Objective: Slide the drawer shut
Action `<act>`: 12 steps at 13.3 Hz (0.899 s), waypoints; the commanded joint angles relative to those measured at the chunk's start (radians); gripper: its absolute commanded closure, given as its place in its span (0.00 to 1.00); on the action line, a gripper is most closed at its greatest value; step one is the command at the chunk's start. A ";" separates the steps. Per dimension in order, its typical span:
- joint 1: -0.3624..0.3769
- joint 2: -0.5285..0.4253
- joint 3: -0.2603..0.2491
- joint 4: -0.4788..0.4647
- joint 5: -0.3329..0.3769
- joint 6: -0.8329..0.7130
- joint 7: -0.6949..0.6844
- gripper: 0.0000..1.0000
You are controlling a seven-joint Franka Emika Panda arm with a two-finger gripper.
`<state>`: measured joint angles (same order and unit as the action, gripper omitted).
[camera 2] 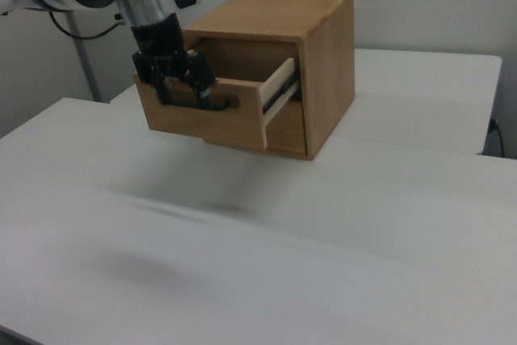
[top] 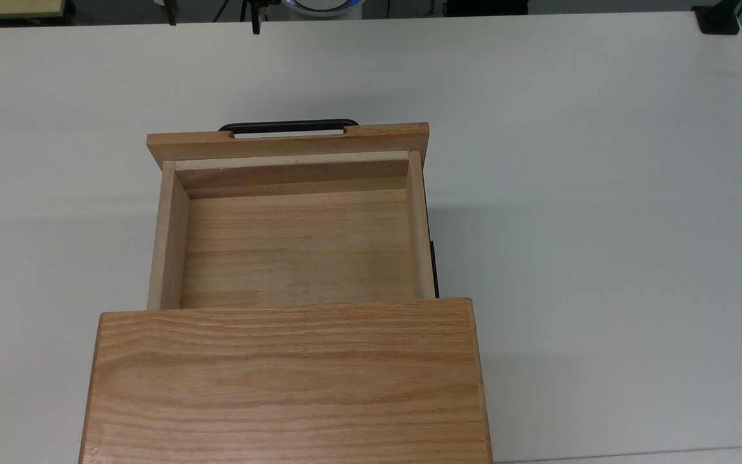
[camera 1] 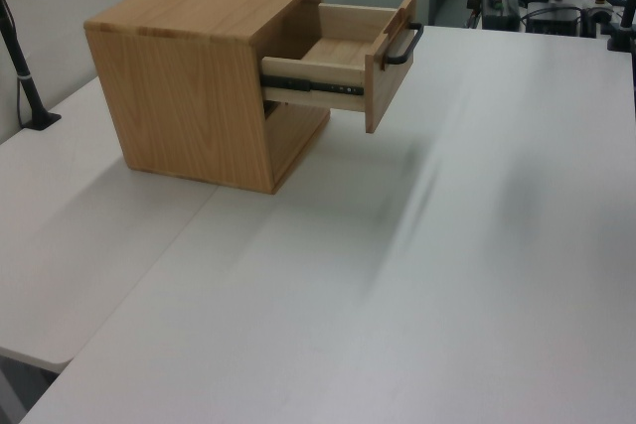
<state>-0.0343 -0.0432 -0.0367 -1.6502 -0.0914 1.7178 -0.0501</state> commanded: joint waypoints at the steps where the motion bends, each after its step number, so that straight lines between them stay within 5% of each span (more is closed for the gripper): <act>1: 0.016 -0.023 -0.008 -0.028 -0.002 -0.007 0.012 0.00; 11: 0.050 0.026 0.006 -0.014 0.010 -0.058 0.009 0.01; 12: 0.054 0.045 0.020 0.000 0.016 -0.028 0.036 0.23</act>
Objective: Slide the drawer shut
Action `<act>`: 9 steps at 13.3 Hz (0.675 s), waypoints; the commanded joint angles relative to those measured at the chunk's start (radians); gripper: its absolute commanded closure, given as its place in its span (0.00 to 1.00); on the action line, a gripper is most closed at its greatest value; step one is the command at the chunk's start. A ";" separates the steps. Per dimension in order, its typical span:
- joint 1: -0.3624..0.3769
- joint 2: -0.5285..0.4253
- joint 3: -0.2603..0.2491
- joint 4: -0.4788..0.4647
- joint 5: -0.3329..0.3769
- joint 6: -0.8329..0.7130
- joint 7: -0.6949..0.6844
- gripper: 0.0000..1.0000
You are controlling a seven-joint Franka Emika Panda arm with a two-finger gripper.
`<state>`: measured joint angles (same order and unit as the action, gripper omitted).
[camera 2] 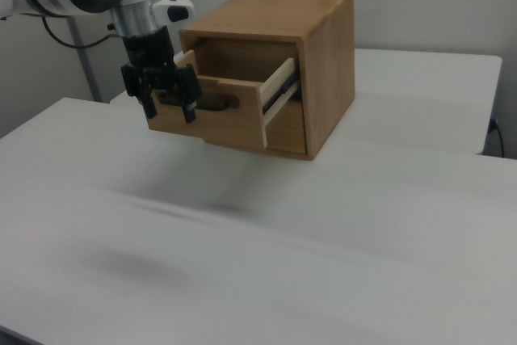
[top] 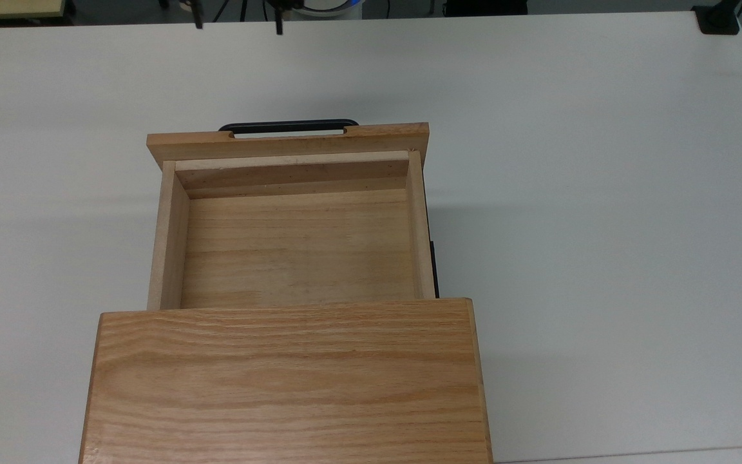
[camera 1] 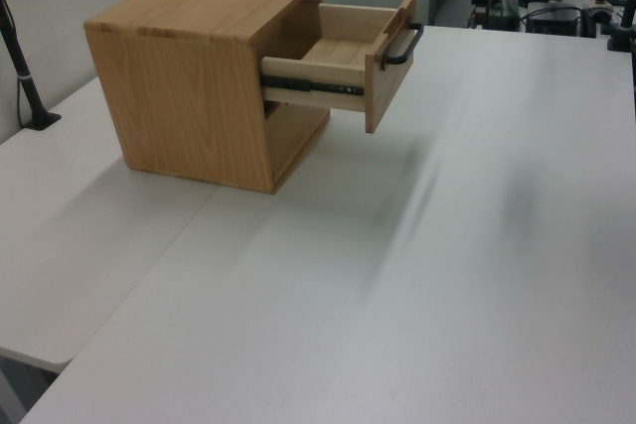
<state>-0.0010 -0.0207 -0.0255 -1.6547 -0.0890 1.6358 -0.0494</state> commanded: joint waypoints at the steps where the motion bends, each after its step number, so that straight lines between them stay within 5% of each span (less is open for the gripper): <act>1: 0.022 0.050 0.007 0.010 0.047 0.103 0.072 0.44; 3: 0.033 0.108 0.010 0.030 0.071 0.230 0.213 0.90; 4: 0.054 0.135 0.010 0.035 0.069 0.266 0.256 1.00; 9: 0.069 0.185 0.018 0.055 0.069 0.380 0.311 1.00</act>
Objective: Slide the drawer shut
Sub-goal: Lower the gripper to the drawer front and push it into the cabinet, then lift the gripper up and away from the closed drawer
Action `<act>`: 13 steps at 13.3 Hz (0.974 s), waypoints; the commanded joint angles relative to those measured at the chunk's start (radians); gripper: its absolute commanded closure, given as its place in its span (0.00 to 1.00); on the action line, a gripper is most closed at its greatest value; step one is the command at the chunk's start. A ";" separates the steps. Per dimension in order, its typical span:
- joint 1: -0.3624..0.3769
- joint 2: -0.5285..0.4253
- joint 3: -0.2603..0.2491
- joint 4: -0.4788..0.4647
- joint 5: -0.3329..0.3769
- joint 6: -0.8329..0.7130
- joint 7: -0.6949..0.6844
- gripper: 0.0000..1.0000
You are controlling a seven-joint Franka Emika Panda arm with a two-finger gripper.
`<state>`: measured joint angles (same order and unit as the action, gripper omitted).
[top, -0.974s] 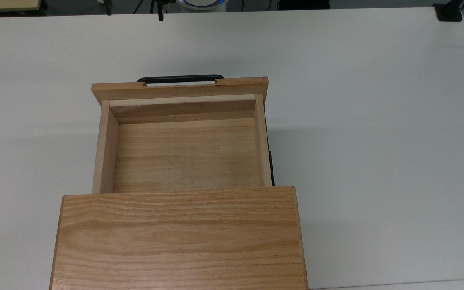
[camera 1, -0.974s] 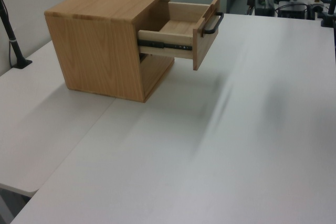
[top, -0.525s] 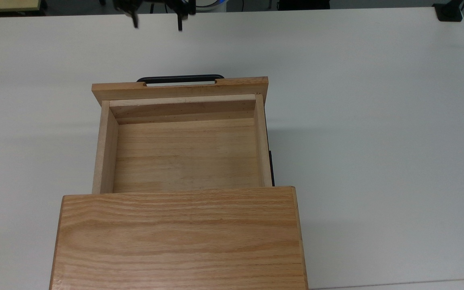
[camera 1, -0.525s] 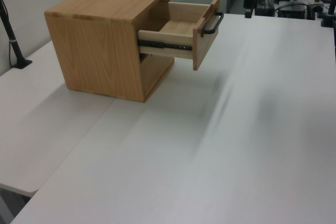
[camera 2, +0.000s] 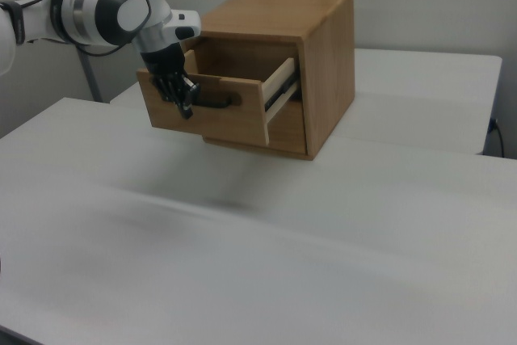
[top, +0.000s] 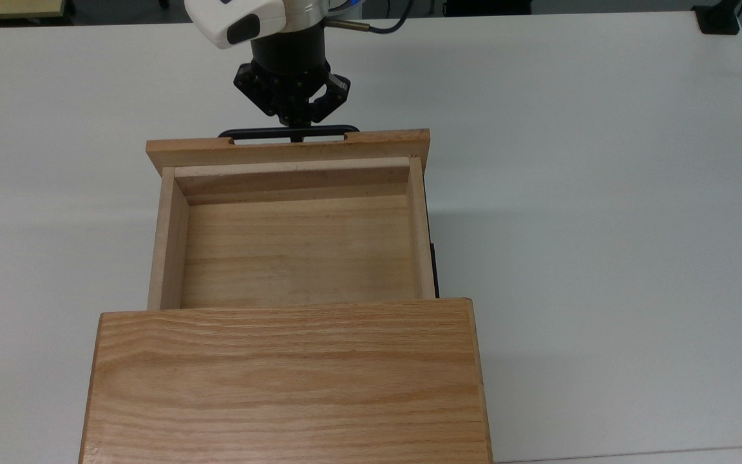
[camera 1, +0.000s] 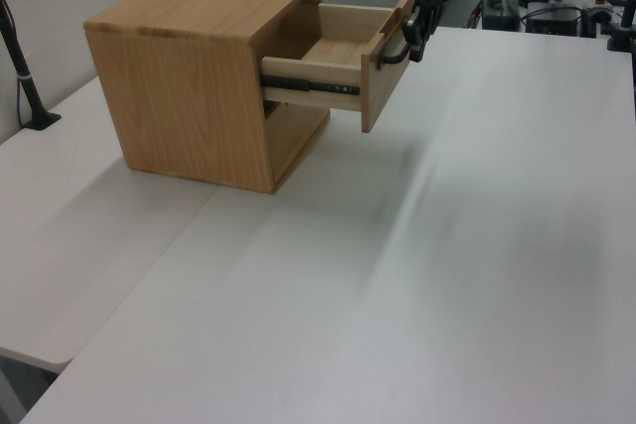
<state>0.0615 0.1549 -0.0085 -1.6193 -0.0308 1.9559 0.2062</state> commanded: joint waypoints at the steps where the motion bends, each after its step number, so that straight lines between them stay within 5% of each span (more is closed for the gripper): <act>1: 0.006 0.017 0.001 0.019 0.005 0.096 0.102 1.00; 4: 0.032 0.087 0.001 0.076 -0.012 0.213 0.169 1.00; 7: 0.032 0.239 -0.001 0.251 -0.103 0.280 0.289 1.00; 10: 0.034 0.308 -0.005 0.288 -0.151 0.425 0.338 1.00; 13: 0.092 0.383 -0.069 0.328 -0.187 0.541 0.435 1.00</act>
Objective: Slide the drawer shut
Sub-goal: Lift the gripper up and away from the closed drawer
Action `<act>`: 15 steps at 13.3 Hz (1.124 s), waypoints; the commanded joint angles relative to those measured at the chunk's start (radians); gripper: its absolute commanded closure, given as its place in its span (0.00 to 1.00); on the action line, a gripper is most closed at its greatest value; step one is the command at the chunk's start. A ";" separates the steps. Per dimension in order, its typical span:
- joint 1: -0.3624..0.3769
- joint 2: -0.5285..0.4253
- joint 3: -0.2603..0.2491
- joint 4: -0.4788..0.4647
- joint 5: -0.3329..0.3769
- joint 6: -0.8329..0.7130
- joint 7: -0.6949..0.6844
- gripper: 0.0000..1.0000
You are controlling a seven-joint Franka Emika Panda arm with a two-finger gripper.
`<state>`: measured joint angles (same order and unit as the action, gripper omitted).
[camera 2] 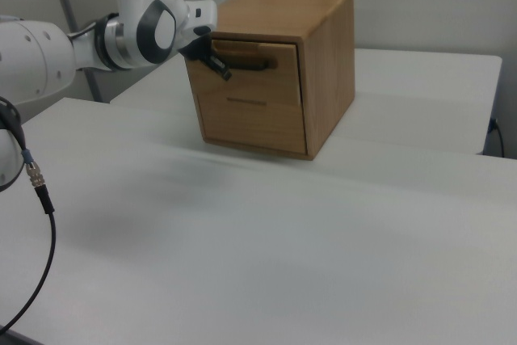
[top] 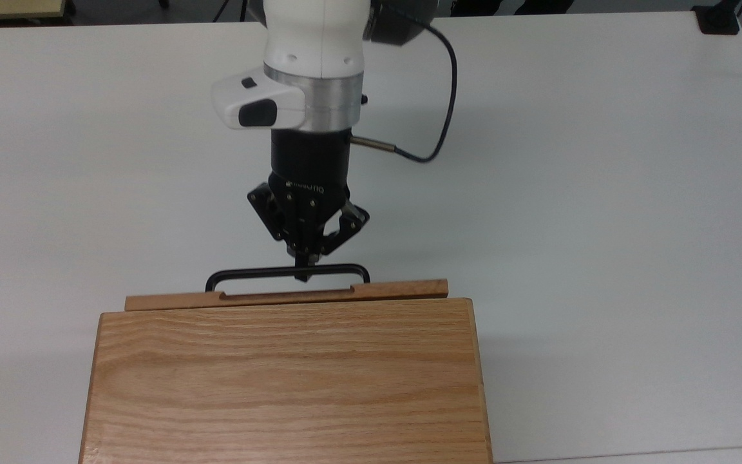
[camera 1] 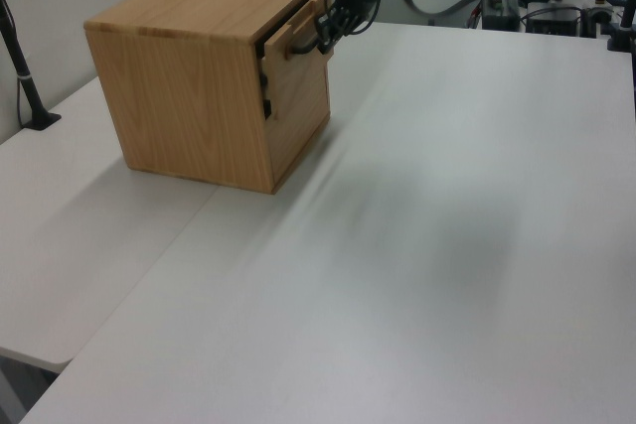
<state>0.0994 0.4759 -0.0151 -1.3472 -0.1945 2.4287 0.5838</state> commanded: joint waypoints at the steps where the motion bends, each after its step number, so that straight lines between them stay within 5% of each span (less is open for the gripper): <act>1: 0.059 0.066 -0.071 0.056 -0.023 0.082 0.065 1.00; 5: 0.059 0.099 -0.074 0.123 -0.031 0.096 0.061 1.00; 8: 0.052 -0.031 -0.060 -0.017 -0.076 0.037 0.013 1.00; 15: 0.037 -0.325 -0.026 -0.205 -0.034 -0.543 -0.231 1.00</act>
<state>0.1407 0.3059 -0.0422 -1.3952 -0.2516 1.9719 0.4436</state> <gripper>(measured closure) 0.996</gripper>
